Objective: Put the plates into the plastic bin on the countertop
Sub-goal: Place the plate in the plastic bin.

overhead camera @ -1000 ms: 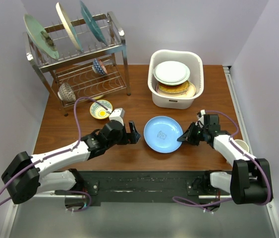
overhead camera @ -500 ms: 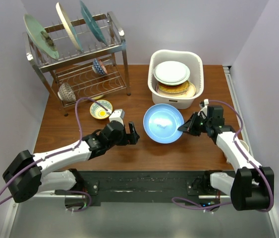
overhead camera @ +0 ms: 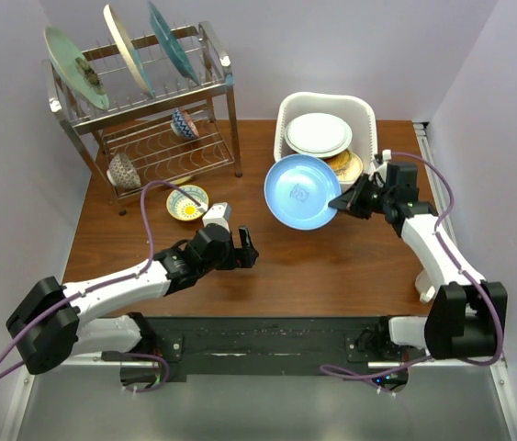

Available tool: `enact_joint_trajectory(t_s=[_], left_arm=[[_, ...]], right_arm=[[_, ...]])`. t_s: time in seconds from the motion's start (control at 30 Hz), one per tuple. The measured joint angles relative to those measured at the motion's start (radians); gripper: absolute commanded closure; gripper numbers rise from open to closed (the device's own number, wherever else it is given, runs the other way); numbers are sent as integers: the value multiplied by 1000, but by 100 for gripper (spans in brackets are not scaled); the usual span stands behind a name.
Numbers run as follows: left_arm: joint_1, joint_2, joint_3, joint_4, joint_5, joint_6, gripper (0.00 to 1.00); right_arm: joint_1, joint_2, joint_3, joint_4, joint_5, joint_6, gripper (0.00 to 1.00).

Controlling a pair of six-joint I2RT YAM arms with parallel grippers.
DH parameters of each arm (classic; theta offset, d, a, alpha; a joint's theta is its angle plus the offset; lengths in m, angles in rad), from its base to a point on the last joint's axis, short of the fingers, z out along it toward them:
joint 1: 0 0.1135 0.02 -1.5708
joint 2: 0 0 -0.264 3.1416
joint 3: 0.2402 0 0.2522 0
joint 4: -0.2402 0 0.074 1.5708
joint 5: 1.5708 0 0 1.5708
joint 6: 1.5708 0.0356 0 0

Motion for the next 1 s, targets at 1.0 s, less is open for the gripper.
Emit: enact_joint_trajectory(t_s=[1.0], left_arm=[[0,79,12,-49,-8,13,1]], right_arm=[[-97,616,632,97,12,129,100]])
